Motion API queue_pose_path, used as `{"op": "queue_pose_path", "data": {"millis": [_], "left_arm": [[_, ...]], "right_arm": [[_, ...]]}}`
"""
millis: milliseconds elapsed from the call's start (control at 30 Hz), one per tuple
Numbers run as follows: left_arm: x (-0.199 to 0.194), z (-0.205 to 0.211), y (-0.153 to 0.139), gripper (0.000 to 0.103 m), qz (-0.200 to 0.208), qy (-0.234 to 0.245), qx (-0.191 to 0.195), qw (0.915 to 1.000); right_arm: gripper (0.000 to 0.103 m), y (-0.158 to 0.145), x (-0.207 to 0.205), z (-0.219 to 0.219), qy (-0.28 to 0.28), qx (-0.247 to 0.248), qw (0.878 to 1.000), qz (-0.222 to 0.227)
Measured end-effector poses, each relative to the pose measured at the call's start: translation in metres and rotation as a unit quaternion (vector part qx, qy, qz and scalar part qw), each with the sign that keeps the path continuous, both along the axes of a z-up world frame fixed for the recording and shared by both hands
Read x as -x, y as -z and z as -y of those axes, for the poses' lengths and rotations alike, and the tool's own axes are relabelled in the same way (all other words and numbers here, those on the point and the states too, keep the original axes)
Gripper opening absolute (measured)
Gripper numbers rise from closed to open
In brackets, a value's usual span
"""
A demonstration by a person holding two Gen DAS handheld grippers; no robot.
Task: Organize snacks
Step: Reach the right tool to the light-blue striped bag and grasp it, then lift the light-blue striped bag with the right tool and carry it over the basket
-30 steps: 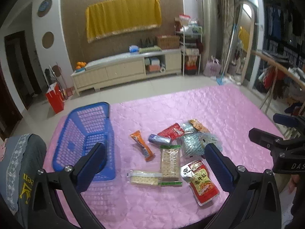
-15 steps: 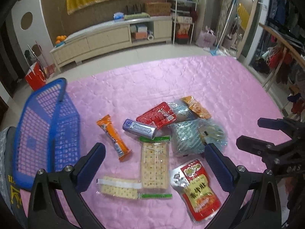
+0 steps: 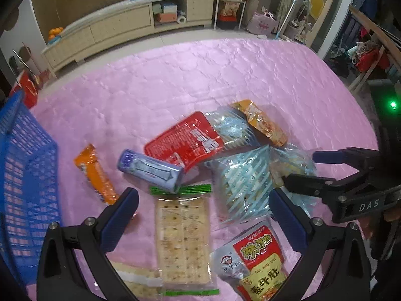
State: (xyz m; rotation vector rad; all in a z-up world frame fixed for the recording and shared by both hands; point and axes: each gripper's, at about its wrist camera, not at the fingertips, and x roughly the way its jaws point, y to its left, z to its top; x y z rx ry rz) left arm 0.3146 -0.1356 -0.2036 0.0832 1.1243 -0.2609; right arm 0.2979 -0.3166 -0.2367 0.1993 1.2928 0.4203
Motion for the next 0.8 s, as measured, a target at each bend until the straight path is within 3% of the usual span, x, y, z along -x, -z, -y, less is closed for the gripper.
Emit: {"op": "queue_pose_path", "data": {"millis": [33, 100, 133, 300, 500, 800], "left_arm": [[-0.001, 0.001, 0.003, 0.103, -0.003, 0.001, 0.000, 1.0000], [-0.002, 0.002, 0.006, 0.103, -0.005, 0.003, -0.002, 1.0000], [-0.001, 0.002, 0.007, 0.103, -0.005, 0.003, -0.003, 1.0000], [0.005, 0.003, 0.000, 0.103, -0.009, 0.001, 0.009, 0.9999], [0.014, 0.015, -0.011, 0.103, 0.002, 0.006, -0.001, 1.0000], [0.004, 0.038, 0.002, 0.103, -0.009, 0.003, -0.017, 0.9998]], "right_arm": [[0.102, 0.002, -0.001, -0.003, -0.012, 0.000, 1.000, -0.003], [0.089, -0.001, 0.002, -0.009, -0.032, 0.016, 0.999, 0.016], [0.074, -0.002, 0.003, -0.011, -0.034, 0.025, 0.999, 0.026], [0.070, -0.011, 0.013, -0.009, -0.028, 0.033, 0.998, 0.043], [0.070, -0.024, 0.028, 0.012, 0.021, 0.068, 0.994, 0.082], [0.070, -0.033, 0.043, 0.037, 0.065, 0.106, 0.987, 0.105]]}}
